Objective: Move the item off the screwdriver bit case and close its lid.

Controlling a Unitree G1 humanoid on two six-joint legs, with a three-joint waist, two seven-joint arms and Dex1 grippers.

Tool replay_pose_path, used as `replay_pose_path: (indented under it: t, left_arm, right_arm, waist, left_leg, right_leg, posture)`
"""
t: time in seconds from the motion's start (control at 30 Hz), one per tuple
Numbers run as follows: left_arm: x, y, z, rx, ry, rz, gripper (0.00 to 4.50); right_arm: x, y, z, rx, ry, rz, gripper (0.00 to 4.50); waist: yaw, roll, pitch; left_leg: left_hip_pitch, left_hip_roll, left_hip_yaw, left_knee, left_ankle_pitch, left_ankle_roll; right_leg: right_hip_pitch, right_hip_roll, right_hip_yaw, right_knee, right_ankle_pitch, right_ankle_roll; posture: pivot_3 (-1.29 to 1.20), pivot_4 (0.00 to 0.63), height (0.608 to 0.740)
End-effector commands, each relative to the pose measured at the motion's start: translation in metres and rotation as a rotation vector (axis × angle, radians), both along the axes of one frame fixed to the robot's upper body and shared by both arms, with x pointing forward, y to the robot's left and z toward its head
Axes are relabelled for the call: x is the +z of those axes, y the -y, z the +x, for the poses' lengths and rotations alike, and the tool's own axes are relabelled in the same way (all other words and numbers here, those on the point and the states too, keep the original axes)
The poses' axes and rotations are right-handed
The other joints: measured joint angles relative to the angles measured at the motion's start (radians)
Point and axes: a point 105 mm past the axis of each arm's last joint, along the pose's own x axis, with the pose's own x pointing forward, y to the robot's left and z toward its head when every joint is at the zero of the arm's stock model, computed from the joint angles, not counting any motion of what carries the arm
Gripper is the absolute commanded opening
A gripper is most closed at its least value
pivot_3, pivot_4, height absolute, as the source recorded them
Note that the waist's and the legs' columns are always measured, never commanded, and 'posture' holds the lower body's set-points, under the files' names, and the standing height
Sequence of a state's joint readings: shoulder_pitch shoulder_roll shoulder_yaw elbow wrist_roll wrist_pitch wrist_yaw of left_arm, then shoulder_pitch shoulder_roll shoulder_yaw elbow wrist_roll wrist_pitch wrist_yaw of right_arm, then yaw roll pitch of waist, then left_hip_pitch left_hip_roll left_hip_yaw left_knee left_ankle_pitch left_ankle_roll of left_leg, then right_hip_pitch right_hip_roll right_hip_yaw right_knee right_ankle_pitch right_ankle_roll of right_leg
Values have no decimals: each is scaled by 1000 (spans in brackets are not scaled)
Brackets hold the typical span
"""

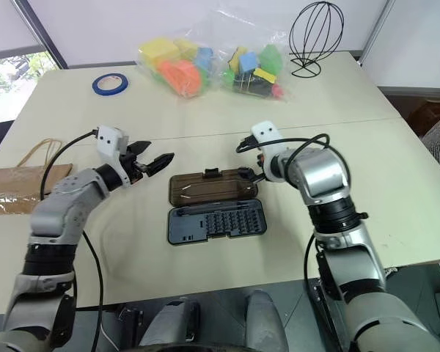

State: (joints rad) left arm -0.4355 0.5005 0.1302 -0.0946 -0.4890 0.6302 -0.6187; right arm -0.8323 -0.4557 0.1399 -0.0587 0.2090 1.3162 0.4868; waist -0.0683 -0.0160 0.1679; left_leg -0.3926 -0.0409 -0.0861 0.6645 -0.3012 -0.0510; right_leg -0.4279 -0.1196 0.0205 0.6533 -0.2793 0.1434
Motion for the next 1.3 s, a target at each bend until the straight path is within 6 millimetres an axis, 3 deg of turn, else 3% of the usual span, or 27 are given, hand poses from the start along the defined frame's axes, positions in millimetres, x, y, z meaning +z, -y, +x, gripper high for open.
replay_pose_path:
  t: [0.03,0.17,0.3,0.43,0.77,0.87,1.1,1.3]
  left_arm:
    - [33,8,-26,-137,55,-38,4500]
    - [45,24,-66,-337,14,-74,4500]
    - [11,42,-98,-509,-106,43,4500]
    - [-3,45,-94,-518,-109,81,4500]
    - [-2,43,-80,-485,-60,78,4500]
    - [-3,42,-79,-484,-60,76,3602]
    - [-7,42,-81,-495,-79,84,158]
    - [-19,48,-113,-672,-193,118,65]
  right_arm:
    - [41,-13,-9,126,119,119,4484]
    - [66,-6,-12,137,217,182,4484]
    - [73,-7,-8,114,248,219,4484]
    - [68,-10,-8,111,226,232,4484]
    - [63,-15,-13,107,200,247,4484]
    - [62,-14,-13,102,198,248,4500]
    - [62,-13,-12,92,197,250,4500]
    - [62,-13,-12,97,201,247,4500]
  waist:
    - [0,0,0]
    - [0,0,0]
    - [2,0,0]
    - [14,0,0]
    - [24,0,0]
    - [24,0,0]
    - [24,0,0]
    - [23,1,0]
  left_leg:
    - [0,0,0,0,0,0]
    - [0,1,0,0,0,0]
    - [1,1,1,0,0,0]
    - [1,1,1,0,0,0]
    - [1,0,2,0,0,0]
    - [1,0,2,0,0,0]
    - [1,0,1,0,0,0]
    - [1,1,2,0,0,0]
  right_leg:
    - [0,0,0,0,0,0]
    - [0,1,0,0,0,0]
    - [0,0,1,0,0,0]
    - [1,1,1,0,0,0]
    - [1,1,1,-1,0,0]
    - [1,1,1,-1,0,0]
    - [1,1,1,0,0,0]
    - [1,1,1,0,0,0]
  posture:
    - [0,150,740]
    - [0,150,740]
    - [0,150,740]
    - [0,150,740]
    - [0,150,740]
    - [0,150,740]
    - [0,150,740]
    - [0,150,740]
